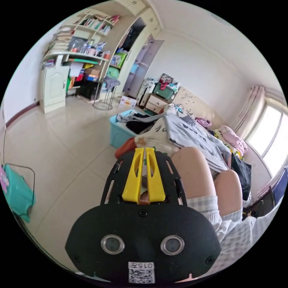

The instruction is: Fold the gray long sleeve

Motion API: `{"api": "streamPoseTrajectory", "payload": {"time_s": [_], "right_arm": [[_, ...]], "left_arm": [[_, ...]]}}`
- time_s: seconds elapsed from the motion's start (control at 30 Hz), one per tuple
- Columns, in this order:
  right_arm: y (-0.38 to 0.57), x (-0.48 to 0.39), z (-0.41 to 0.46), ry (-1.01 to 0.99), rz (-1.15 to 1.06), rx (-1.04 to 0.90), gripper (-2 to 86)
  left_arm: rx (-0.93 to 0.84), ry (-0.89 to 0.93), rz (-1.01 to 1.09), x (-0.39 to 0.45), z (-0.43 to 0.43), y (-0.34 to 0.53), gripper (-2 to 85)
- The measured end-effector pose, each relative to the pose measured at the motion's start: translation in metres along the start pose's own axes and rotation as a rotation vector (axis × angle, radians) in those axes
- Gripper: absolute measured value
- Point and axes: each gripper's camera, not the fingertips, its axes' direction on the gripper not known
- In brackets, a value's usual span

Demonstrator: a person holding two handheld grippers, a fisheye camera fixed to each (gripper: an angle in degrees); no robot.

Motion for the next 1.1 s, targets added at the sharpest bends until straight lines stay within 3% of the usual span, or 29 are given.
{"api": "streamPoseTrajectory", "payload": {"time_s": [0.13,0.33,0.47,0.6,0.77,0.97,1.1], "right_arm": [[0.005,-0.058,-0.082,0.014,-0.144,0.282,-0.5],[0.009,-0.123,-0.169,-0.020,-0.288,0.567,-0.3],[0.000,-0.157,-0.176,-0.149,-0.405,0.627,0.7],[-0.027,-0.199,-0.139,-0.211,-0.485,0.468,4.8],[-0.029,-0.272,-0.025,-0.274,-0.712,0.066,10.0],[0.003,-0.305,0.060,-0.046,-0.831,-0.044,7.8],[0.012,-0.304,0.072,-0.022,-0.844,-0.017,2.9]], "left_arm": [[0.003,-0.104,0.087,0.067,-0.004,-0.030,-0.7],[0.247,0.021,0.347,0.172,-0.027,-0.048,0.0],[0.234,0.110,0.436,0.213,-0.002,-0.059,3.0],[0.120,0.190,0.477,0.242,0.045,-0.070,8.2],[-0.114,0.273,0.617,0.296,0.145,-0.060,10.1],[-0.272,0.208,0.730,0.326,0.232,-0.025,9.3],[-0.326,0.149,0.730,0.331,0.268,-0.013,6.1]]}}
